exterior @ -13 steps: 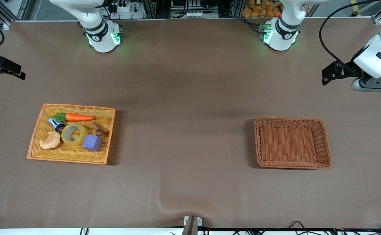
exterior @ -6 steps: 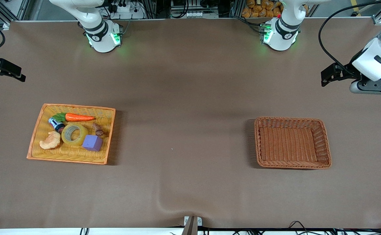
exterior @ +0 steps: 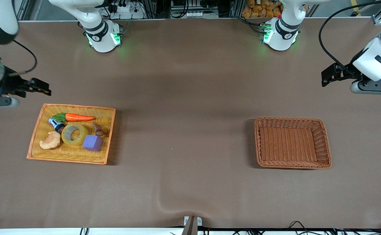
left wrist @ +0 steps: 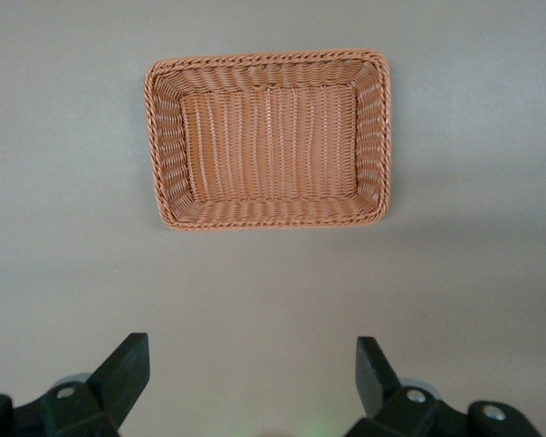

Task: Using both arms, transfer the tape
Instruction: 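Reach the right gripper toward the yellow tape roll in the tray, then lower the right gripper and grasp the yellow tape roll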

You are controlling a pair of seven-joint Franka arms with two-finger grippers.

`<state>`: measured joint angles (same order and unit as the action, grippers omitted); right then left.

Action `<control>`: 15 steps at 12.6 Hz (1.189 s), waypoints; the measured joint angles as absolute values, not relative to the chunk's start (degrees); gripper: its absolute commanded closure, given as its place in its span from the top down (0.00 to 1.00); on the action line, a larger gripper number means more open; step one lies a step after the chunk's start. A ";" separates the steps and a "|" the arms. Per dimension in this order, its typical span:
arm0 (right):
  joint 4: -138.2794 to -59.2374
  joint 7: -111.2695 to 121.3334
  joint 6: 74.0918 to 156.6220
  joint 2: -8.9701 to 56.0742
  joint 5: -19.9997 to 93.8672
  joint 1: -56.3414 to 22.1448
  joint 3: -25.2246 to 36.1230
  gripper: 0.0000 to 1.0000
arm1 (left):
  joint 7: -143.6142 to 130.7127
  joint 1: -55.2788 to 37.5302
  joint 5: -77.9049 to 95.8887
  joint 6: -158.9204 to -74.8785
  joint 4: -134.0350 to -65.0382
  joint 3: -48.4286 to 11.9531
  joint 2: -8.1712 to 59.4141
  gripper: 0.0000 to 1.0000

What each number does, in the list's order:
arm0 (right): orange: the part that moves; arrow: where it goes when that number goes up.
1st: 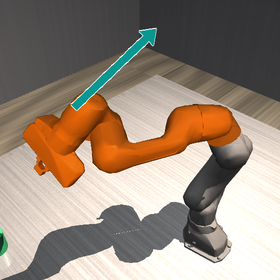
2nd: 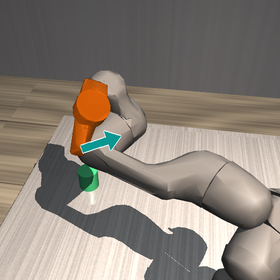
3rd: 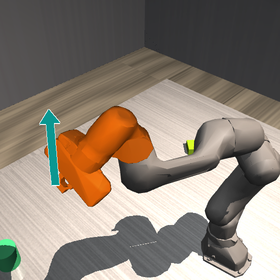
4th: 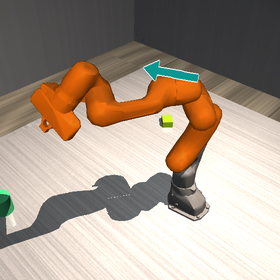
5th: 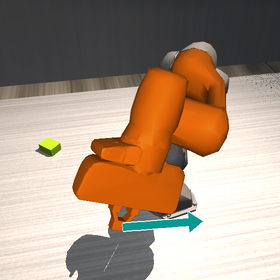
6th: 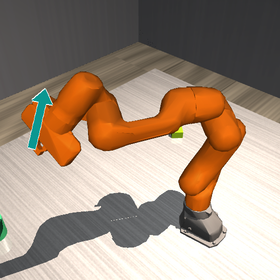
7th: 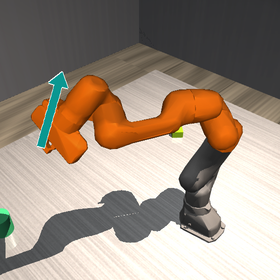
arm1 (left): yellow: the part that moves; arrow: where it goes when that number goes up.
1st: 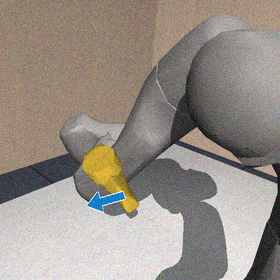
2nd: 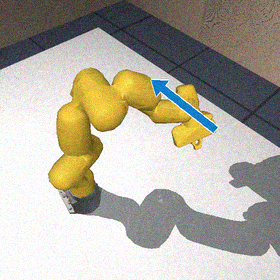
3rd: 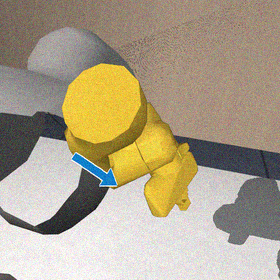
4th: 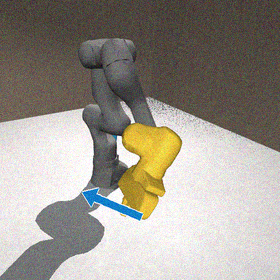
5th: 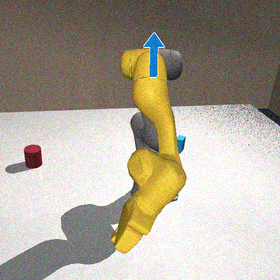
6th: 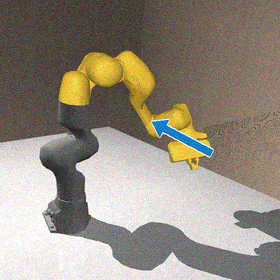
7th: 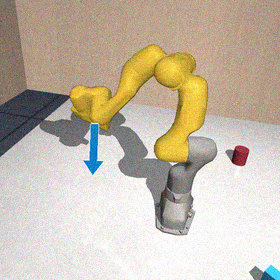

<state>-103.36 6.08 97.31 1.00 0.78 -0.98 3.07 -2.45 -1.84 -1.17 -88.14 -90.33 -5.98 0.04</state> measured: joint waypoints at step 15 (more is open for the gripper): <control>-119.66 21.23 131.02 16.08 -4.70 -0.30 3.65 1.00 | -2.45 -2.36 -1.17 -88.10 -90.14 -6.67 0.06 1.00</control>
